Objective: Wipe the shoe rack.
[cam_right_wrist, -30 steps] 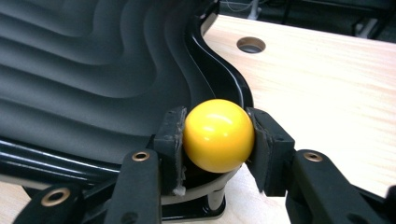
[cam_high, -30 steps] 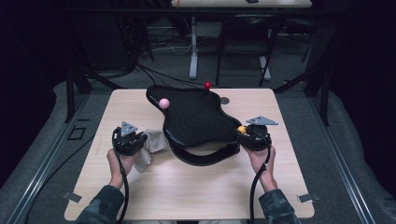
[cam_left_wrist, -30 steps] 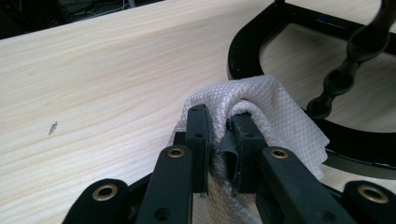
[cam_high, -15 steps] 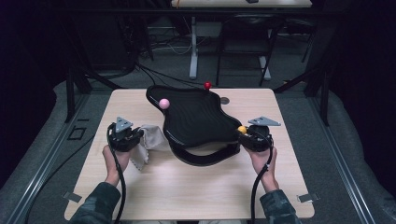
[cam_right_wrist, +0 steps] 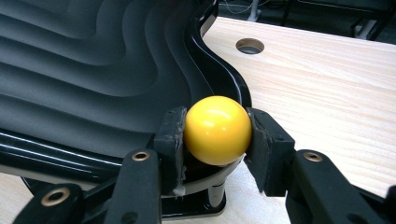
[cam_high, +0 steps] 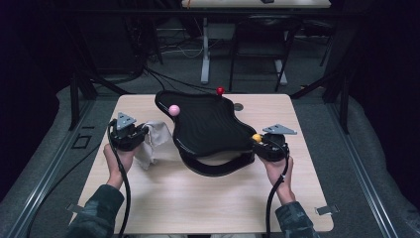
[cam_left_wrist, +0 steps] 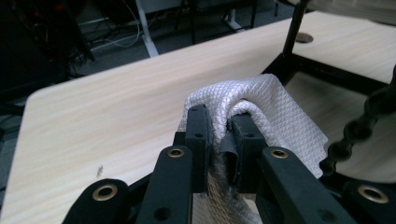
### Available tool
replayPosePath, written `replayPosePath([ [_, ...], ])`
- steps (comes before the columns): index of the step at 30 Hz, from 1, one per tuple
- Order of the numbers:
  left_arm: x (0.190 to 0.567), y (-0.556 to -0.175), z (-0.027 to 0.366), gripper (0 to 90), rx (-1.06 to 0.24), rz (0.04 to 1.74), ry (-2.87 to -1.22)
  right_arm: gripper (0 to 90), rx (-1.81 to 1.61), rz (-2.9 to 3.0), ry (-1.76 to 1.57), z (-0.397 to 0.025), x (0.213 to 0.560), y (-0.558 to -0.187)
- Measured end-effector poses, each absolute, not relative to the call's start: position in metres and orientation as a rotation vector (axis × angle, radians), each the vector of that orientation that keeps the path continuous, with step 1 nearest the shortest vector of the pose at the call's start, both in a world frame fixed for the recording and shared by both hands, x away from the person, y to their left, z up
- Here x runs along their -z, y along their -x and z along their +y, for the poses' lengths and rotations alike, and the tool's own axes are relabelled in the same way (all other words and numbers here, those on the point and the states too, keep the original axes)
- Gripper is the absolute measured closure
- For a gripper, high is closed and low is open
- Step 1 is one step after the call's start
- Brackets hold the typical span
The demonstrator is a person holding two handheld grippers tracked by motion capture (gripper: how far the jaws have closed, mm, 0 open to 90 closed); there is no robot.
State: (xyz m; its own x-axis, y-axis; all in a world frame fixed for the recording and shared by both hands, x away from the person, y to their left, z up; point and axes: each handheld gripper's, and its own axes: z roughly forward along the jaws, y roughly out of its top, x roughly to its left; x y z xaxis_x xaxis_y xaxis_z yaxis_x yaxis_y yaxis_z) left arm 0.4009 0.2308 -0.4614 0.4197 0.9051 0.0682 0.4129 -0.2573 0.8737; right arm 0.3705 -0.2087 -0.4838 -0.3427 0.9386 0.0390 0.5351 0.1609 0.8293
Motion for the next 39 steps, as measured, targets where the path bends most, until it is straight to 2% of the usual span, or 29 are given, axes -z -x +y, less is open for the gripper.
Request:
replayPosePath([
  [26, 0.391, -0.437, 0.215, 79.3, -0.809, 1.099, -1.816, 59.5, -1.066, 1.947, -1.389, -0.208, 0.484, -0.370],
  [32, 0.387, -0.446, 0.205, 79.7, -0.792, 1.100, -1.846, 59.6, -1.066, 1.948, -1.387, -0.208, 0.484, -0.370],
  [39, 0.389, -0.439, 0.204, 81.5, -0.766, 1.097, -1.823, 59.6, -1.062, 1.948, -1.387, -0.208, 0.484, -0.370],
])
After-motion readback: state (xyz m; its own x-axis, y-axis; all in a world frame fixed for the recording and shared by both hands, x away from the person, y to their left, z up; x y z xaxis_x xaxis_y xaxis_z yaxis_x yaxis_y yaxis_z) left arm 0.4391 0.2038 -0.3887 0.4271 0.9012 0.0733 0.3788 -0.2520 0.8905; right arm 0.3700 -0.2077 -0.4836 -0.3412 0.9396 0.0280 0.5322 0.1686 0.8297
